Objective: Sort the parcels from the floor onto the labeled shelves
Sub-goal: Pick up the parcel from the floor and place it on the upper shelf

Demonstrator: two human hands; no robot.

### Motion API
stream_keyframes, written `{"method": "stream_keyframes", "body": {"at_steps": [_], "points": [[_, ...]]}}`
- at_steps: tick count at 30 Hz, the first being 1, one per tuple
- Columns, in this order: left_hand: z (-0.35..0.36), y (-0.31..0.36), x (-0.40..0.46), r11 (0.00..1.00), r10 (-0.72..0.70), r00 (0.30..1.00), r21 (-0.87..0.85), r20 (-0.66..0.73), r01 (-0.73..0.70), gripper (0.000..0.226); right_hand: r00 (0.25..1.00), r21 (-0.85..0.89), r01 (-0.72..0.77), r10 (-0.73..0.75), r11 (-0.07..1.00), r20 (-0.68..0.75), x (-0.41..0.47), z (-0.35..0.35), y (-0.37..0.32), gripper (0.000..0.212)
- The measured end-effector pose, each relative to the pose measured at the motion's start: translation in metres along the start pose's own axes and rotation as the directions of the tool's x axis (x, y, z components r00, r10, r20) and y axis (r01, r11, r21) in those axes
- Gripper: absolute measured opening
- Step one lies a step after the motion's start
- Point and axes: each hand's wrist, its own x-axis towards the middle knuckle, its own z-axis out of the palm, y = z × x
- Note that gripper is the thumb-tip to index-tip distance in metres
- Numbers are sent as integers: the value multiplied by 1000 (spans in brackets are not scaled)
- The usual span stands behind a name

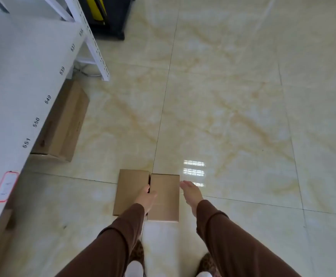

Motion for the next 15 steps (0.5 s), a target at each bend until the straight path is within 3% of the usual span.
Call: {"method": "stream_keyframes", "body": {"at_steps": [8, 12, 15], "points": [[27, -19, 56, 995, -98, 992, 23, -82, 100, 69, 986, -168, -122, 139, 978, 92, 48, 23, 19, 70], [36, -20, 68, 990, -128, 985, 51, -116, 135, 59, 980, -146, -143, 161, 979, 116, 64, 26, 27, 62], [37, -17, 67, 985, -172, 981, 13, -94, 174, 65, 978, -123, -147, 162, 982, 130, 61, 18, 24, 58]]}}
